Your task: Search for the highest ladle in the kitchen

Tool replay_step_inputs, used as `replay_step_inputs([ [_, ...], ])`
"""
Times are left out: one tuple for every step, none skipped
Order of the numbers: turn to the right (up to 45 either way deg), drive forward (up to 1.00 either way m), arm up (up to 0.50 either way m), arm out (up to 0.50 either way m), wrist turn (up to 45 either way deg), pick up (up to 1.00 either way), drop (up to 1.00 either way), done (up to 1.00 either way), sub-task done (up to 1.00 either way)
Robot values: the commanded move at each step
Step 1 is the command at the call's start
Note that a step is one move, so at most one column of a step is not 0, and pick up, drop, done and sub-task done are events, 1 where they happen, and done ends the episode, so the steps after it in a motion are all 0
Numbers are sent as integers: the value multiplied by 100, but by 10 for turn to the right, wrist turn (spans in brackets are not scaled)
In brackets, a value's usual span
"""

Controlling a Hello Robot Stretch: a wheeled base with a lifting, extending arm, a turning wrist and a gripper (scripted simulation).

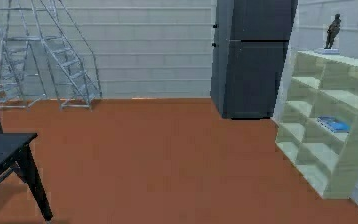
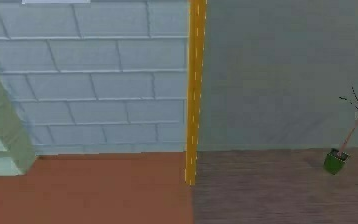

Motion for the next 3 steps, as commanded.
replay_step_inputs([
  [-300,0,0,0,0,0,0,0,0],
  [0,65,0,0,0,0,0,0,0],
  [240,0,0,0,0,0,0,0,0],
])
